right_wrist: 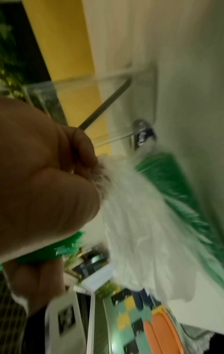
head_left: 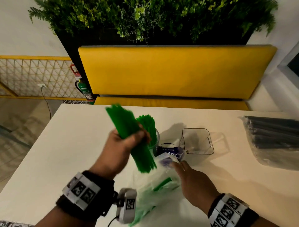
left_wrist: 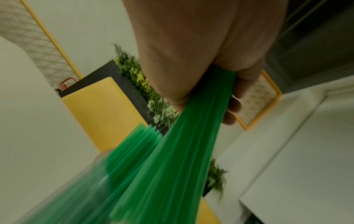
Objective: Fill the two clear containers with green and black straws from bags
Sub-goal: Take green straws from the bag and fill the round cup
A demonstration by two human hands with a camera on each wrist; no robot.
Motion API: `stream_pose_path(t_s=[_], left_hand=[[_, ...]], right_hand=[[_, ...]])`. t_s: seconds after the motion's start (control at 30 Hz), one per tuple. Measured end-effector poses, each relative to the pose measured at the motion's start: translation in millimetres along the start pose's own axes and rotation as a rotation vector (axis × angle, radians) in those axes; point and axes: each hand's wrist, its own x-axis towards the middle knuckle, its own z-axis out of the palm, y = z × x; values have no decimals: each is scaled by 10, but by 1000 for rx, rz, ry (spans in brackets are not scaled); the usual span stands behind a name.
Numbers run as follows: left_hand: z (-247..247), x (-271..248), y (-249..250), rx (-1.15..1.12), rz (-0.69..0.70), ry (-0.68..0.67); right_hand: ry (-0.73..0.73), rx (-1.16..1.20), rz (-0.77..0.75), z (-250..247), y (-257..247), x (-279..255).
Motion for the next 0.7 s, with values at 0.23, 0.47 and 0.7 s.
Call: stream_pose_path(t_s=[0.23,0.47,0.7], left_hand=[[-110,592,123,-163,129,442],[-45,846,-158,-71,72,485],[-114,825,-636,217,9,403]], right_hand=[[145,-117,-192,-252,-277,353],[162,-87,-176,-288,-301,683],[166,-57,-159,-353,-318,608]])
